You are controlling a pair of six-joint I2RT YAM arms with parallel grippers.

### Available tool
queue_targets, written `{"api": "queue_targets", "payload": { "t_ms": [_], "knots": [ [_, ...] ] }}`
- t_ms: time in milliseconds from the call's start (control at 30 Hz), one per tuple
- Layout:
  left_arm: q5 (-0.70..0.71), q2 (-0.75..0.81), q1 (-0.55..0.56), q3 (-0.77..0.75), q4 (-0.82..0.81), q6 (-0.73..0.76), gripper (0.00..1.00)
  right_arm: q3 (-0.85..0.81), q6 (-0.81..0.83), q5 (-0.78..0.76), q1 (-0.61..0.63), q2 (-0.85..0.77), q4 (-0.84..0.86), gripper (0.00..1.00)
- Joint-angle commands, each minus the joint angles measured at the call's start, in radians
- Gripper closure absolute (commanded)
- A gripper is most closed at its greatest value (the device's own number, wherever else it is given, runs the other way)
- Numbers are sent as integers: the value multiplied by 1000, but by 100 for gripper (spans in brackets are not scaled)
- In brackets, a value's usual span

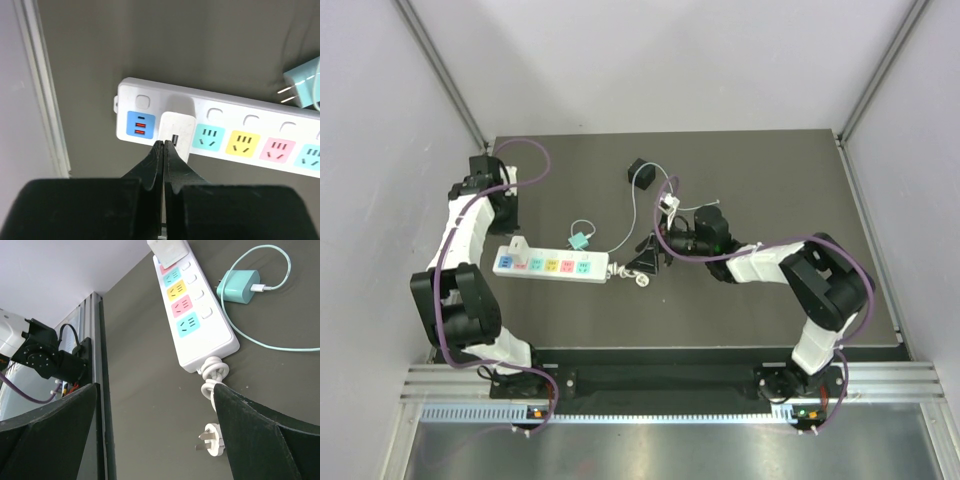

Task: Insert the plug

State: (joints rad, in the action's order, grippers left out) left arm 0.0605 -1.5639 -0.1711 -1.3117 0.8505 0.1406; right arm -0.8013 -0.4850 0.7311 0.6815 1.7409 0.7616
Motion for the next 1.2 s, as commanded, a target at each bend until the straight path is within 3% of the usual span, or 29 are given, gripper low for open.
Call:
{"api": "queue_targets", "payload": {
  "t_ms": [0, 167, 267, 400, 700, 733, 800, 867, 967, 1067, 1100, 1167],
  "knots": [
    [-45, 31, 2, -32, -8, -91, 100, -44, 29, 1, 18, 6, 19, 0],
    [-19, 28, 5, 89, -85, -174, 100, -49, 31, 1, 19, 9, 13, 0],
    [90, 8, 5, 176, -114, -234, 100, -50, 36, -1, 21, 6, 8, 0],
    [121, 1, 4, 235, -146, -263, 100, -49, 39, -7, 24, 3, 1, 0],
    [147, 97, 36, 143, -157, -300, 100, -30, 16, -84, 30, 6, 5, 0],
    [133, 106, 42, 106, -154, -296, 91, -26, -9, -128, 30, 9, 33, 0],
    [82, 126, 54, 83, -154, -285, 89, -12, -110, -206, 17, 9, 51, 0],
    [93, 127, 65, 59, -125, -326, 89, -3, -150, -324, 6, -7, -7, 0],
    [56, 107, 88, 5, -44, -368, 89, -16, -142, -475, -10, -64, -310, 0],
    [117, 99, 224, 0, -7, -323, 79, -42, -98, -397, -39, -86, -517, 0],
    [169, 99, 331, 5, 1, -305, 75, -32, -89, -398, -43, -99, -548, 0],
    [225, 90, 424, 14, 2, -280, 72, 5, -79, -472, -40, -128, -607, 0]
  ]
}}
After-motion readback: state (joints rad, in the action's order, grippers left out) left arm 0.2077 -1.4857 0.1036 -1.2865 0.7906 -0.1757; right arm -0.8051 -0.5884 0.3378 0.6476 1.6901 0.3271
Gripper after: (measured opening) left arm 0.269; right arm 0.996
